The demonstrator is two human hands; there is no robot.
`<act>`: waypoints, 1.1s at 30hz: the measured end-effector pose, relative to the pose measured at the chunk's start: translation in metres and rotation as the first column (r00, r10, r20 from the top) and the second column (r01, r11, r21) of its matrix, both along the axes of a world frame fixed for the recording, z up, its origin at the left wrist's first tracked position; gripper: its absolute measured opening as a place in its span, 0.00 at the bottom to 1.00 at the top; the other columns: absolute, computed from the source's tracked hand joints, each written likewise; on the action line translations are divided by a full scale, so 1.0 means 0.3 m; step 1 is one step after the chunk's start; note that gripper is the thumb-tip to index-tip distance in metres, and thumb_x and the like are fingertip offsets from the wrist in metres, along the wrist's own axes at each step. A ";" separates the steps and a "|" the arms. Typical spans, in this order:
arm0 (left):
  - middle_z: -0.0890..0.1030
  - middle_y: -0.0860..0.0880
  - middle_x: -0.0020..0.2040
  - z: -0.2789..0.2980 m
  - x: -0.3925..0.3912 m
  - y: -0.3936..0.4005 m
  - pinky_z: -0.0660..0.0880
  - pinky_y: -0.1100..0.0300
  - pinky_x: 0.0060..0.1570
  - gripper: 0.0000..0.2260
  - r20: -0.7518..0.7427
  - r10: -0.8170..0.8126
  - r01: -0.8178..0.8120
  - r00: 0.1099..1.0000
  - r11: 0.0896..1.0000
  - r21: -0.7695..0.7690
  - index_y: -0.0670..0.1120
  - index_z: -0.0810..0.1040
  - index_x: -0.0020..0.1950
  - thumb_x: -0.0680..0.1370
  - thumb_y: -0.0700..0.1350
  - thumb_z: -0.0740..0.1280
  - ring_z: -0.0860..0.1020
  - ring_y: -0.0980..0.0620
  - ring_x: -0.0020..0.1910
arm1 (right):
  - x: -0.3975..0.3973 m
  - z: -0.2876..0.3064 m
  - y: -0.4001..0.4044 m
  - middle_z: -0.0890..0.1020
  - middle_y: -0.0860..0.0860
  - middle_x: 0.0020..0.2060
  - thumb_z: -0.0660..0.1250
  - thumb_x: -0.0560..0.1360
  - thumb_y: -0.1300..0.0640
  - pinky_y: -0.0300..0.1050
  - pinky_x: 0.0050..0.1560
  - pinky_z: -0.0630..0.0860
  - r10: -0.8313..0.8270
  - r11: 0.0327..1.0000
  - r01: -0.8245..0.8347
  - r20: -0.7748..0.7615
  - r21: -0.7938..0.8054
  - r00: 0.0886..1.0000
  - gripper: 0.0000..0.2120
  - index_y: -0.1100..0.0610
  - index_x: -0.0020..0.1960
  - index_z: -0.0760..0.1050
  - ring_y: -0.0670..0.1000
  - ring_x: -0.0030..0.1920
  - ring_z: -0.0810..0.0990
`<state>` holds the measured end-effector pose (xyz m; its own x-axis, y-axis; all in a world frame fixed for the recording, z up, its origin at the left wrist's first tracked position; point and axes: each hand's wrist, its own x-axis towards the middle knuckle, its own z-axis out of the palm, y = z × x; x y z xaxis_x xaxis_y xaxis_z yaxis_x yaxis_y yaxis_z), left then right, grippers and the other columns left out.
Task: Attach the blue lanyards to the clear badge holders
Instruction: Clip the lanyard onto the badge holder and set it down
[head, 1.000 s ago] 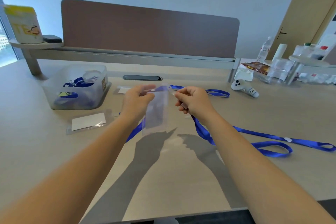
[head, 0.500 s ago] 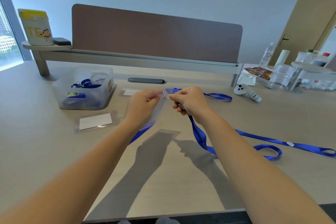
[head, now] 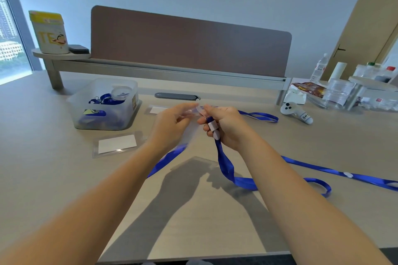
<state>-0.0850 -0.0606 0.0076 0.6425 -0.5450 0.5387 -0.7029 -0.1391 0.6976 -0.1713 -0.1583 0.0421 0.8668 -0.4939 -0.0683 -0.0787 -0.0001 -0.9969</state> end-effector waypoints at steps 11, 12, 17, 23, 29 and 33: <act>0.85 0.42 0.40 0.000 0.063 0.065 0.80 0.52 0.31 0.23 0.757 -0.038 -0.234 0.652 0.940 0.248 0.43 0.80 0.52 0.59 0.31 0.77 0.83 0.42 0.38 | 0.012 -0.010 0.008 0.79 0.51 0.34 0.59 0.78 0.58 0.34 0.28 0.73 0.020 1.000 -0.018 -0.075 0.021 0.997 0.08 0.58 0.42 0.74 0.45 0.31 0.76; 0.85 0.41 0.41 -0.004 0.064 0.065 0.80 0.52 0.32 0.22 0.750 -0.029 -0.230 0.661 0.943 0.239 0.42 0.80 0.52 0.60 0.31 0.76 0.83 0.41 0.38 | 0.014 -0.009 0.009 0.80 0.51 0.35 0.59 0.77 0.59 0.34 0.28 0.74 0.022 0.999 -0.020 -0.071 0.029 0.997 0.08 0.59 0.43 0.74 0.45 0.32 0.77; 0.79 0.42 0.57 0.008 0.035 0.048 0.72 0.58 0.50 0.17 0.351 -0.057 -0.024 0.935 0.975 0.222 0.45 0.71 0.64 0.76 0.38 0.62 0.76 0.45 0.54 | 0.022 -0.004 0.006 0.80 0.53 0.34 0.58 0.77 0.63 0.31 0.25 0.75 0.040 0.999 -0.040 -0.021 0.010 0.999 0.09 0.61 0.41 0.75 0.44 0.28 0.79; 0.78 0.47 0.47 0.067 0.004 0.042 0.72 0.61 0.47 0.11 -0.228 -0.141 0.164 0.964 0.982 0.088 0.41 0.77 0.56 0.76 0.42 0.61 0.75 0.51 0.48 | 0.032 -0.011 0.003 0.80 0.53 0.34 0.60 0.77 0.64 0.31 0.25 0.73 0.082 0.981 -0.089 -0.046 -0.174 0.996 0.09 0.66 0.53 0.76 0.41 0.24 0.77; 0.77 0.45 0.41 0.083 0.011 0.031 0.72 0.66 0.40 0.10 -0.209 -0.013 0.046 0.978 0.987 0.154 0.38 0.79 0.50 0.75 0.42 0.63 0.76 0.48 0.42 | 0.038 -0.005 0.021 0.79 0.50 0.34 0.59 0.77 0.64 0.29 0.25 0.73 0.059 0.943 -0.081 -0.078 -0.323 0.995 0.10 0.67 0.54 0.76 0.45 0.29 0.75; 0.76 0.45 0.40 0.097 0.015 0.023 0.69 0.67 0.36 0.10 -0.120 0.042 -0.013 0.992 0.971 0.237 0.38 0.80 0.50 0.75 0.43 0.64 0.74 0.50 0.38 | 0.043 -0.009 0.034 0.79 0.49 0.32 0.58 0.78 0.64 0.29 0.25 0.71 0.044 0.917 -0.069 -0.072 -0.393 0.996 0.11 0.67 0.53 0.76 0.44 0.29 0.73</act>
